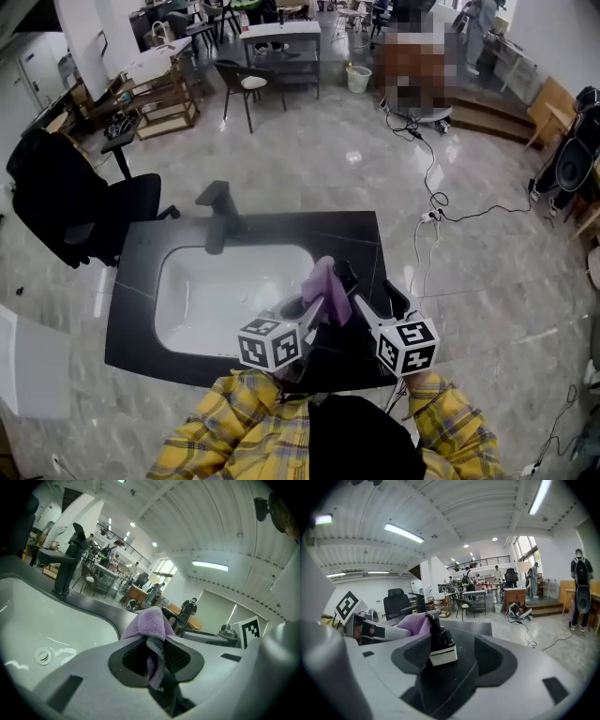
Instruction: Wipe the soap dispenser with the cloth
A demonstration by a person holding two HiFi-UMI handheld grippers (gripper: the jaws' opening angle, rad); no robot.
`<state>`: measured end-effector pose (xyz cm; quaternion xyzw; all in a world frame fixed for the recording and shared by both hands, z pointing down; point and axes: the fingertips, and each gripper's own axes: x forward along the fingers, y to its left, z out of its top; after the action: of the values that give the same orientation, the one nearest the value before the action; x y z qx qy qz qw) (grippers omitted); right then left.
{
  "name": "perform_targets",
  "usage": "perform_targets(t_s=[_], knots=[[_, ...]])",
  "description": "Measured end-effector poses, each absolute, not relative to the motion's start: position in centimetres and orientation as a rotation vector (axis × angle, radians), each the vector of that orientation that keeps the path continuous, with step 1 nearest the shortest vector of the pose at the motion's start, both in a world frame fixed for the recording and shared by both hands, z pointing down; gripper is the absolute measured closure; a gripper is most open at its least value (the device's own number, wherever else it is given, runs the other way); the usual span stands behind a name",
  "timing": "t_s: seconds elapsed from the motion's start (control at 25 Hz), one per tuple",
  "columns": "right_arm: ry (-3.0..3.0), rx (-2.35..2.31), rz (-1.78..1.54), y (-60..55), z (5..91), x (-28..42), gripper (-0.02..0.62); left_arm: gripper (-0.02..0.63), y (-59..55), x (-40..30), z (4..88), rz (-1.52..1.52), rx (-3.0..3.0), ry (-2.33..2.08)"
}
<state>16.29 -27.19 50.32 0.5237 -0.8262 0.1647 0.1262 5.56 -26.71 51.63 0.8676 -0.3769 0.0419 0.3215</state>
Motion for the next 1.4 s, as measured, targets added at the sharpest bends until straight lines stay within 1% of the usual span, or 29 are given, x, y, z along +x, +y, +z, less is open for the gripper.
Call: perform_targets(t_s=[0.4,0.56,1.04,1.32,1.36,1.4], knots=[[-2.437,1.379,0.51,-27.3,51.4,15.8,0.331,0.541,-26.7,4.7,53.6,0.154,2.232,-1.038],[-2.495,1.223,0.421,-28.4,51.1,14.6,0.331,0.541,-26.3,3.9,53.8,0.155,2.209,-1.066],[-2.629,0.54,0.164,-30.0,51.5,9.1,0.331,0.541,-25.0,-1.6,53.4,0.107,2.116,-1.217],[-2.546,0.259,0.0,-30.0,52.3,7.7,0.332,0.541,-24.7,-2.3,53.2,0.081,2.097,-1.259],[-2.542,0.242,-0.004,-30.2,52.3,7.7,0.335,0.541,-24.7,-2.2,53.2,0.08,2.096,-1.261],[-2.542,0.231,0.004,-30.4,52.3,7.8,0.362,0.541,-24.7,-2.1,53.2,0.08,2.096,-1.262]])
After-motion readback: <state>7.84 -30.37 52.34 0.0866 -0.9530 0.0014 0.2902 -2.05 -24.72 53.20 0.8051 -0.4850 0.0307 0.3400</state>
